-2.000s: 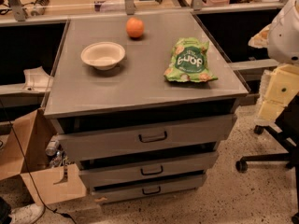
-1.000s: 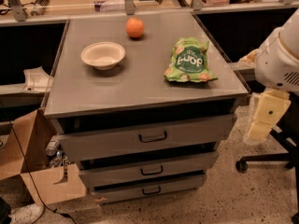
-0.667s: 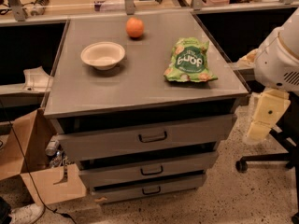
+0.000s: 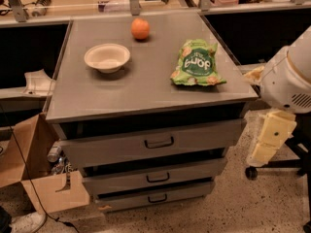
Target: Open top drawer
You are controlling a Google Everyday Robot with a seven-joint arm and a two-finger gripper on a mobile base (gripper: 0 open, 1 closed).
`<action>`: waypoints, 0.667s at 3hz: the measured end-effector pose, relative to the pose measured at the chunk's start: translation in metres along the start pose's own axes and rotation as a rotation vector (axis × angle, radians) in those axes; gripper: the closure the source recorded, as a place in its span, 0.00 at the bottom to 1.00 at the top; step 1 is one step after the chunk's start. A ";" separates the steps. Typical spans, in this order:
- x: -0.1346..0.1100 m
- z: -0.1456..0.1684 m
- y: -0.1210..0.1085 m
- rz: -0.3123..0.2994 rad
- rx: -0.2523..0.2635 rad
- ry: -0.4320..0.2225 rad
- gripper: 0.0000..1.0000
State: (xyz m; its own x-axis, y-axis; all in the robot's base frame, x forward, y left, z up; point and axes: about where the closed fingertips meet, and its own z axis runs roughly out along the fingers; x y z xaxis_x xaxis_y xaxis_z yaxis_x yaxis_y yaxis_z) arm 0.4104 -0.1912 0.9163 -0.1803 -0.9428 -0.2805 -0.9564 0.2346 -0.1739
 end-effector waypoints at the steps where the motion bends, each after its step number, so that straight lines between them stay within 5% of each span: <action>1: 0.002 0.016 0.009 0.000 -0.029 -0.043 0.00; 2: 0.000 0.041 0.022 -0.005 -0.108 -0.058 0.00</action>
Offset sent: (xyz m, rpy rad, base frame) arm -0.0170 0.0270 -0.0759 0.1095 0.1823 0.0831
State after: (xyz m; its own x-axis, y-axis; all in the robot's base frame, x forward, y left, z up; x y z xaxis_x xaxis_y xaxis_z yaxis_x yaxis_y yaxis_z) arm 0.3992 -0.1766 0.8733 -0.1648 -0.9279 -0.3343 -0.9770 0.2002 -0.0740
